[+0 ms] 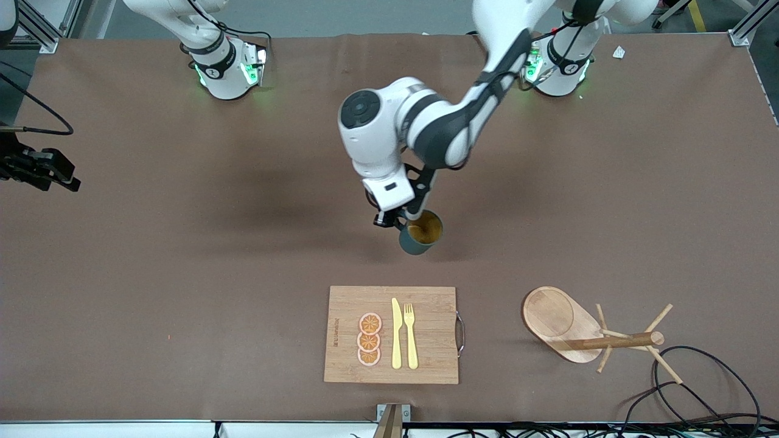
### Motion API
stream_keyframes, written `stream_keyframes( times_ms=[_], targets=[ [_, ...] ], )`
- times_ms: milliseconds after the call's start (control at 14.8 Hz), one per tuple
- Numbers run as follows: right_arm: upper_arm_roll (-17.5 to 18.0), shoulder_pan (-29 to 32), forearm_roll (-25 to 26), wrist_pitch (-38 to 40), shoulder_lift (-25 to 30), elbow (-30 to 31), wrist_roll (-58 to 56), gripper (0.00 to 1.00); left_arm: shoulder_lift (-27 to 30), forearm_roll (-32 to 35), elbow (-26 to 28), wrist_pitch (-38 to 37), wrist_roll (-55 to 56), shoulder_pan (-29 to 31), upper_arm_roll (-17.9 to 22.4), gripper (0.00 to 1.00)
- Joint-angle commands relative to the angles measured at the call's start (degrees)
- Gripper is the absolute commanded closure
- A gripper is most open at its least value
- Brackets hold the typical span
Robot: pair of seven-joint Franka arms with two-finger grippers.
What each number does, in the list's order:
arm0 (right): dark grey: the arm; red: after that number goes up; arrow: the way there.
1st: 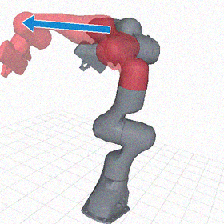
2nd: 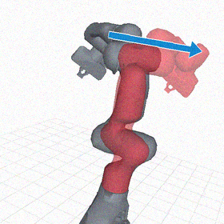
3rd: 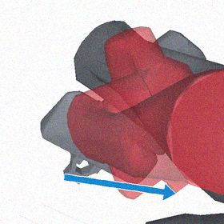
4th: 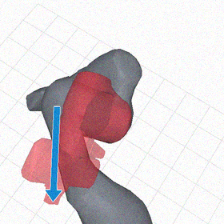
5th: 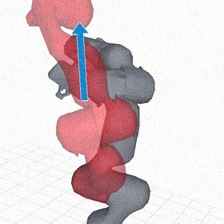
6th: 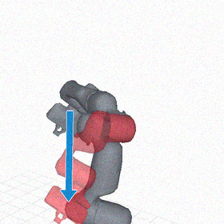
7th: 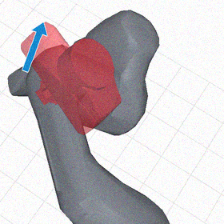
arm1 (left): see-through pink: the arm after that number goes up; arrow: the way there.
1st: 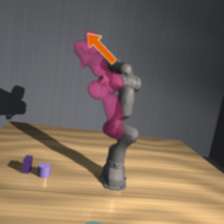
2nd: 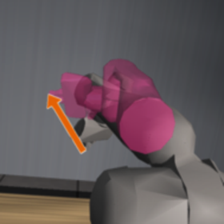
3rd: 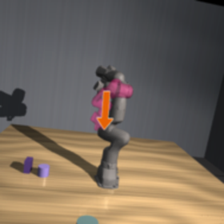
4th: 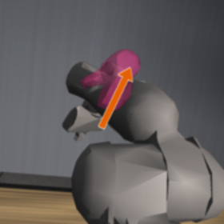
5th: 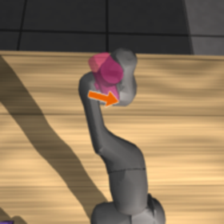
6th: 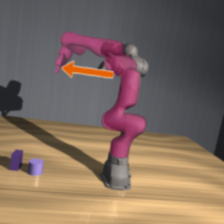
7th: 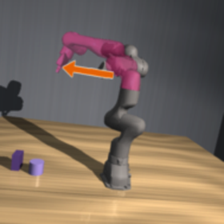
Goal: Pass cup and hang on rack
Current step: 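Carry the mug with the left gripper toward the wooden rack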
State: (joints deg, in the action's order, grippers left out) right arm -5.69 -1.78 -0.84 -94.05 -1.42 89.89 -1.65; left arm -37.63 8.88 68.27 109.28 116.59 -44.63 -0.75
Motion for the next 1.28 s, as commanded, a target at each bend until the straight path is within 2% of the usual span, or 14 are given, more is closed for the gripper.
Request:
stream_keyframes(
  times_ms=[0,67,135,270,810,1214],
  targets=[
    [-0.1,-0.4,0.7,-0.5,1.6,1.8,-0.2,0.56,7.7,-8.8,2.2,-0.5,-8.3,6.0,-0.4,1.0],
    [-0.1,-0.4,0.7,-0.4,1.6,1.8,-0.1,0.21,10.0,-13.7,2.2,-0.5,-12.8,9.3,-0.4,1.0],
    [-0.1,-0.4,0.7,-0.4,1.6,1.8,-0.1,0.0,11.2,-18.2,2.2,-0.6,-16.4,12.2,-0.4,1.0],
    [-0.1,-0.4,0.7,-0.3,1.6,1.8,-0.1,0.0,12.8,-26.3,2.2,-0.6,-22.4,17.3,-0.4,0.99],
    [-0.1,-0.4,0.8,-0.3,1.6,1.8,-0.1,0.0,12.6,-47.0,2.2,-1.4,-41.3,31.0,-0.4,1.0],
    [-0.1,-0.4,0.8,-0.3,1.6,1.8,0.4,0.0,10.7,-53.7,2.3,-4.8,-47.7,34.4,-0.3,1.0]
  ],
)
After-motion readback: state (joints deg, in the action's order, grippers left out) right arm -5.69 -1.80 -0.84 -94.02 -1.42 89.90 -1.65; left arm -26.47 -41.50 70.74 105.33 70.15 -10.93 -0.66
